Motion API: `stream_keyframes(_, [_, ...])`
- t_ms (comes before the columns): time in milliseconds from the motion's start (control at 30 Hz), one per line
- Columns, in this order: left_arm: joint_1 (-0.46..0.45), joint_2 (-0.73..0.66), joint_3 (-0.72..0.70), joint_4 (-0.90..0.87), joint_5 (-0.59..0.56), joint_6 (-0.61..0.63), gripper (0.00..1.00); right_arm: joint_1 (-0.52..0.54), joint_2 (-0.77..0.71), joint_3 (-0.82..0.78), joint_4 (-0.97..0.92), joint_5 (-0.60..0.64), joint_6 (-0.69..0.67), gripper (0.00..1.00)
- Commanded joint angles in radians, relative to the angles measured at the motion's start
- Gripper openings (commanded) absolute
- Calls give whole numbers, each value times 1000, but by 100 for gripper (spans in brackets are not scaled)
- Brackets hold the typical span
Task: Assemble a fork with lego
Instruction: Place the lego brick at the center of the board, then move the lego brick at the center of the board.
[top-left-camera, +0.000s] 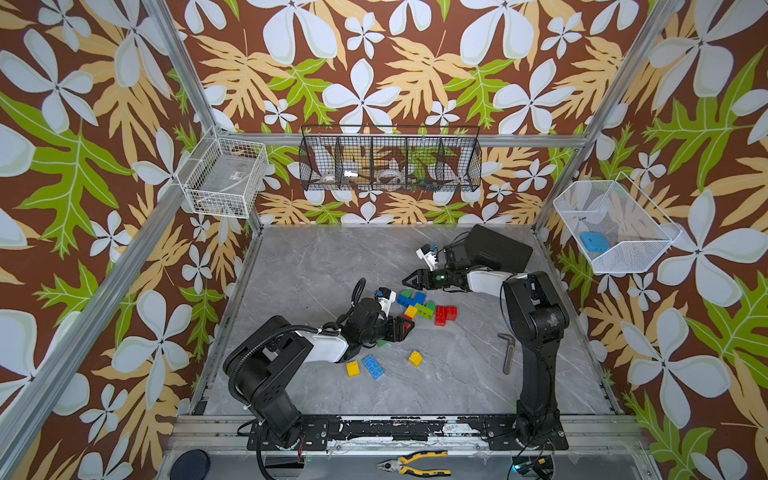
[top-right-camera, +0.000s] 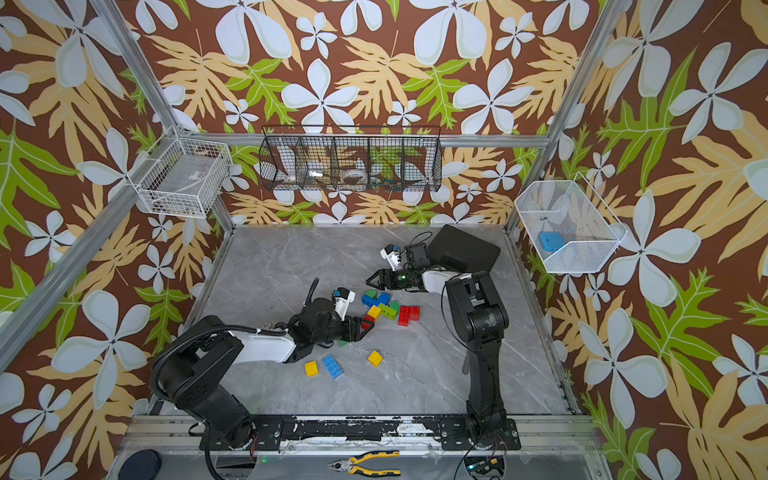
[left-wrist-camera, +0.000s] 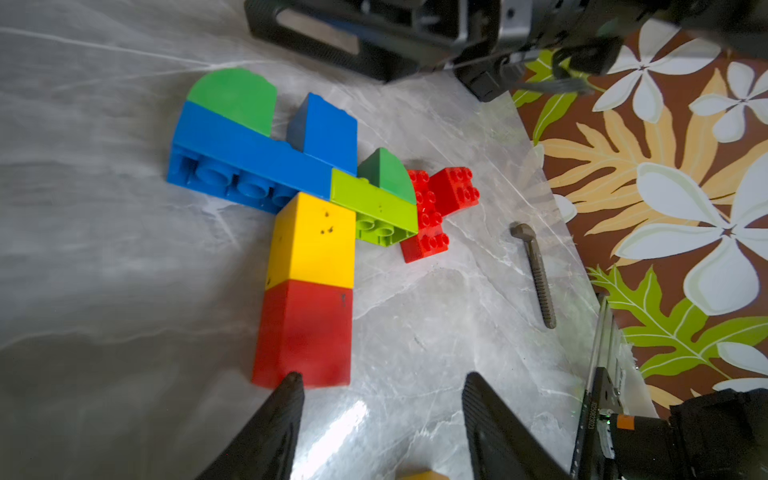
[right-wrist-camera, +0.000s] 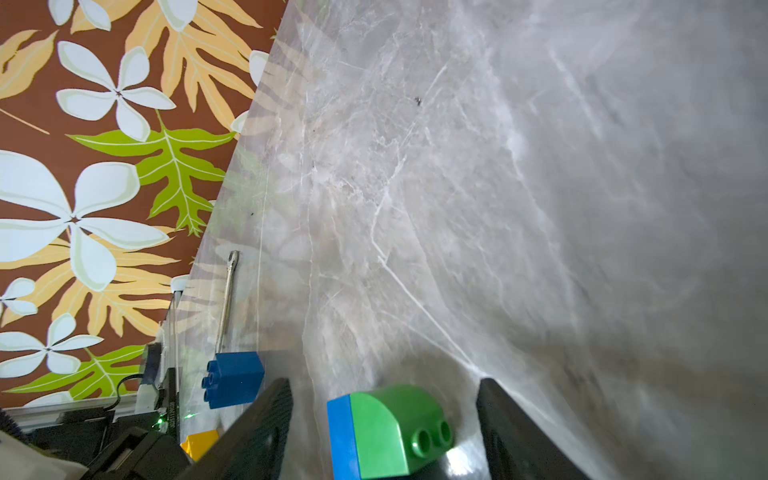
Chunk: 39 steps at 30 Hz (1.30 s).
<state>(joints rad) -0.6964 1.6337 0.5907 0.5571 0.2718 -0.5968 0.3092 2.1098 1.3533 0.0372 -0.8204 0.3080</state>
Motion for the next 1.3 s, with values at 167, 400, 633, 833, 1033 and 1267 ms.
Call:
stream_keyframes(167, [-36, -41, 38, -318, -138, 70, 37, 1, -270, -139, -17, 460, -31, 73])
stream_keyframes(400, [-55, 10, 82, -368, -159, 85, 22, 5, -499, -329, -24, 584, -42, 72])
stream_keyframes(633, [-70, 97, 193, -371, -123, 89, 19, 18, -651, -431, -98, 681, -78, 68])
stream_keyframes(833, [-80, 192, 308, -364, -87, 81, 19, 17, -751, -488, -128, 738, -77, 66])
stream_keyframes(1033, [-80, 289, 453, -374, -73, 77, 19, 12, -861, -557, -131, 844, -42, 64])
stream_keyframes(1267, [-78, 415, 666, -475, -150, 100, 19, 11, -942, -606, -158, 897, -15, 65])
